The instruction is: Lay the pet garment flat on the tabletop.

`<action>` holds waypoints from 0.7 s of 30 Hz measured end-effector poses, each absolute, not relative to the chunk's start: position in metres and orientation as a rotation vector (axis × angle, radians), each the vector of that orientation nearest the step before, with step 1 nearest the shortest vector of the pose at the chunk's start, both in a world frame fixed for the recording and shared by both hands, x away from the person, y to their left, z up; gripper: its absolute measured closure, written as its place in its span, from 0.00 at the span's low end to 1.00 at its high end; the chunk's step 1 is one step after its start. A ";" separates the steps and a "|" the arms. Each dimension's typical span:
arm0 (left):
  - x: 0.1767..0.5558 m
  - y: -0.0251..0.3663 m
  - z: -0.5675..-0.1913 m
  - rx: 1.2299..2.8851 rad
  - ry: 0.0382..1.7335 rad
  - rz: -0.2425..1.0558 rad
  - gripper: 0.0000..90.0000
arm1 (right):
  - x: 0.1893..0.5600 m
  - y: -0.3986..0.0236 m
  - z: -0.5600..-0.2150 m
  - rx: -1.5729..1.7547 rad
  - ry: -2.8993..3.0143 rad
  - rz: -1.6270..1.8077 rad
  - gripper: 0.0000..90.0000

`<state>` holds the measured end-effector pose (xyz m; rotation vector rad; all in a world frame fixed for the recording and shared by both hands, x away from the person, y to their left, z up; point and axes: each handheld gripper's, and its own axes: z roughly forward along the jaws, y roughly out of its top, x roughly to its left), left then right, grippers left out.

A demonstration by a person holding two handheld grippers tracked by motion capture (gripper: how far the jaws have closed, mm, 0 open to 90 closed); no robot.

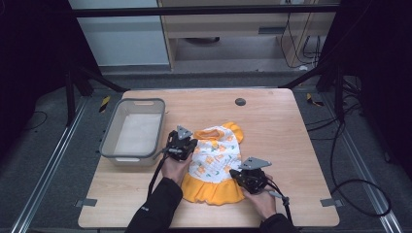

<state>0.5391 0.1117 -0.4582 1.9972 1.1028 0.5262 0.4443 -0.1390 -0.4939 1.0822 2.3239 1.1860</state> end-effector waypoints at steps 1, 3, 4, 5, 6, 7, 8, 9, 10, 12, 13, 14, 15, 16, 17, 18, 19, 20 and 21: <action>0.545 0.109 -0.461 2.009 1.113 0.538 0.99 | 0.444 -0.138 -0.495 1.082 2.329 1.178 1.00; 0.556 0.105 -0.469 2.025 1.145 0.549 0.99 | 0.445 -0.137 -0.498 1.075 2.344 1.159 1.00; 0.561 0.103 -0.473 2.029 1.159 0.554 0.99 | 0.445 -0.137 -0.498 1.080 2.346 1.152 1.00; 0.565 0.103 -0.477 2.026 1.172 0.553 0.99 | 0.445 -0.137 -0.499 1.075 2.351 1.146 1.00; 0.568 0.102 -0.481 2.022 1.182 0.552 1.00 | 0.444 -0.136 -0.500 1.081 2.356 1.137 1.00; 0.571 0.102 -0.484 2.017 1.186 0.555 1.00 | 0.444 -0.136 -0.501 1.088 2.368 1.125 1.00; 0.573 0.101 -0.487 2.013 1.187 0.549 1.00 | 0.444 -0.135 -0.503 1.083 2.378 1.115 1.00; 0.575 0.101 -0.489 2.016 1.186 0.549 1.00 | 0.444 -0.134 -0.504 1.082 2.379 1.116 1.00; 0.577 0.101 -0.491 2.021 1.183 0.559 1.00 | 0.443 -0.133 -0.504 1.080 2.382 1.114 1.00; 0.581 0.102 -0.495 2.014 1.206 0.553 1.00 | 0.443 -0.132 -0.503 1.086 2.388 1.117 1.00; 0.583 0.101 -0.496 2.012 1.211 0.557 1.00 | 0.443 -0.132 -0.503 1.091 2.390 1.112 1.00; 0.584 0.101 -0.497 2.024 1.209 0.564 1.00 | 0.443 -0.133 -0.503 1.091 2.393 1.110 1.00; 0.585 0.100 -0.498 2.034 1.208 0.568 1.00 | 0.442 -0.132 -0.503 1.095 2.396 1.112 1.00; 0.586 0.099 -0.498 2.046 1.203 0.579 1.00 | 0.442 -0.132 -0.503 1.084 2.397 1.106 1.00; 0.588 0.097 -0.499 2.054 1.196 0.590 1.00 | 0.441 -0.132 -0.503 1.081 2.398 1.098 1.00; 0.589 0.096 -0.499 2.060 1.194 0.597 1.00 | 0.441 -0.132 -0.503 1.077 2.399 1.101 1.00; 0.590 0.095 -0.498 2.062 1.196 0.595 1.00 | 0.440 -0.132 -0.503 1.076 2.399 1.098 1.00; 0.591 0.095 -0.498 2.067 1.193 0.591 0.99 | 0.440 -0.132 -0.503 1.076 2.399 1.098 1.00; 0.591 0.095 -0.497 2.067 1.192 0.585 0.99 | 0.440 -0.131 -0.503 1.079 2.397 1.097 1.00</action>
